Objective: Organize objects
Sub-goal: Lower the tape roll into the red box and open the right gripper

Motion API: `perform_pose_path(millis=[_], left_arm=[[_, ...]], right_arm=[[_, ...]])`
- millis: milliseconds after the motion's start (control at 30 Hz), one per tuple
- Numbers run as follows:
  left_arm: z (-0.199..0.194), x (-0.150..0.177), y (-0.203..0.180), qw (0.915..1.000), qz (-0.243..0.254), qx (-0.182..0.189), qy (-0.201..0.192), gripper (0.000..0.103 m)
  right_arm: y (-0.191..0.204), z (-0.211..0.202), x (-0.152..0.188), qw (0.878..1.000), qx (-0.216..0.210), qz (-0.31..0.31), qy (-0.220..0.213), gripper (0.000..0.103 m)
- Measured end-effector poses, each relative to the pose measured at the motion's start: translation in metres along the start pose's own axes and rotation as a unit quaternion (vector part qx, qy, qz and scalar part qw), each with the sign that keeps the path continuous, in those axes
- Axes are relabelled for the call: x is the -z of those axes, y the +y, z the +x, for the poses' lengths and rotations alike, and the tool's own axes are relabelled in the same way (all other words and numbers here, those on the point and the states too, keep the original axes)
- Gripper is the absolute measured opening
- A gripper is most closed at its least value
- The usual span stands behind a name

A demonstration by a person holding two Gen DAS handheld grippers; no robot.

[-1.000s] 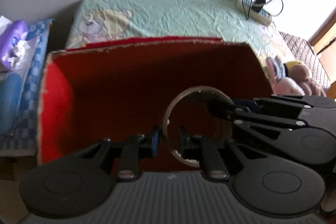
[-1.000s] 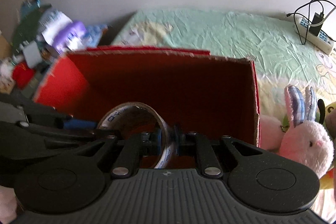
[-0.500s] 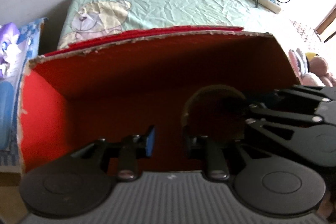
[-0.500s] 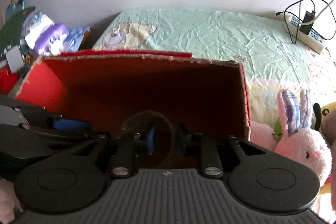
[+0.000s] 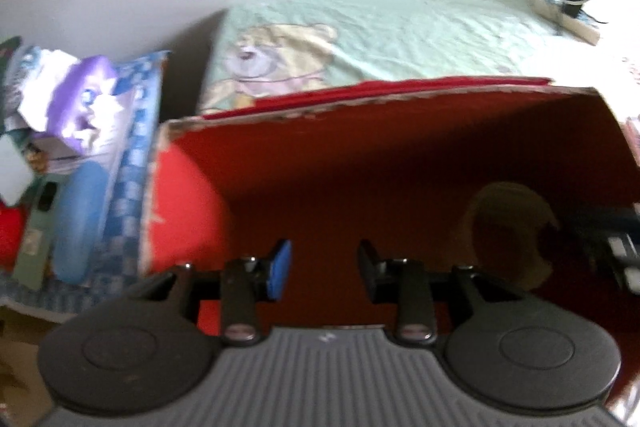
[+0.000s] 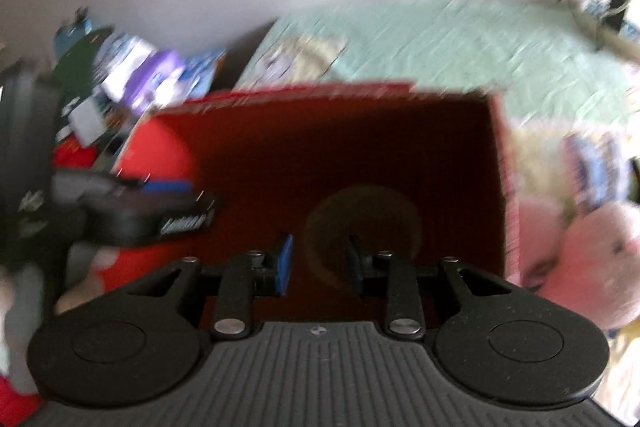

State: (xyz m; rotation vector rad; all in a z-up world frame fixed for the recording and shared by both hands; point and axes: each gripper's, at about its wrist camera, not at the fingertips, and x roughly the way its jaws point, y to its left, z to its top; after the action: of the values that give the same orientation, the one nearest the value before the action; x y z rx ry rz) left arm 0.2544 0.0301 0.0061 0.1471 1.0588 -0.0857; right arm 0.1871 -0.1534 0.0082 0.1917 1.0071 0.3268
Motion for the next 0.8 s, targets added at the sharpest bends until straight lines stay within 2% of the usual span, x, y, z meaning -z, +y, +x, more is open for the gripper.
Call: perform_pose_path(millis=[133, 233, 333, 433, 533, 600, 633, 800], left_arm=[[0.006, 0.002, 0.004, 0.9994, -0.002, -0.034, 0.003, 0.037], [0.007, 0.002, 0.005, 0.9994, -0.004, -0.036, 0.004, 0.039], [0.008, 0.002, 0.003, 0.9992, -0.002, -0.040, 0.007, 0.043], [0.009, 0.003, 0.003, 0.9991, -0.001, -0.040, 0.010, 0.043], [0.011, 0.002, 0.001, 0.9990, 0.001, -0.042, 0.014, 0.043], [0.012, 0.002, 0.000, 0.9989, 0.003, -0.043, 0.016, 0.043], [0.013, 0.002, -0.001, 0.9988, 0.005, -0.045, 0.018, 0.043], [0.014, 0.002, -0.003, 0.9986, 0.011, -0.049, 0.018, 0.044]], right_arm=[[0.014, 0.018, 0.004, 0.999, -0.012, -0.015, 0.040, 0.031], [0.017, 0.032, 0.001, 0.999, -0.009, -0.005, 0.048, 0.029], [0.010, 0.041, -0.004, 0.998, -0.005, 0.031, 0.047, 0.030], [0.006, 0.046, -0.005, 0.998, 0.020, 0.046, 0.046, 0.031], [0.001, 0.044, -0.006, 0.997, 0.025, 0.067, 0.039, 0.030], [-0.002, 0.044, -0.007, 0.996, 0.052, 0.069, 0.027, 0.030], [-0.003, 0.044, -0.008, 0.995, 0.063, 0.075, 0.020, 0.025], [-0.010, 0.049, -0.008, 0.994, 0.051, 0.096, 0.021, 0.025]])
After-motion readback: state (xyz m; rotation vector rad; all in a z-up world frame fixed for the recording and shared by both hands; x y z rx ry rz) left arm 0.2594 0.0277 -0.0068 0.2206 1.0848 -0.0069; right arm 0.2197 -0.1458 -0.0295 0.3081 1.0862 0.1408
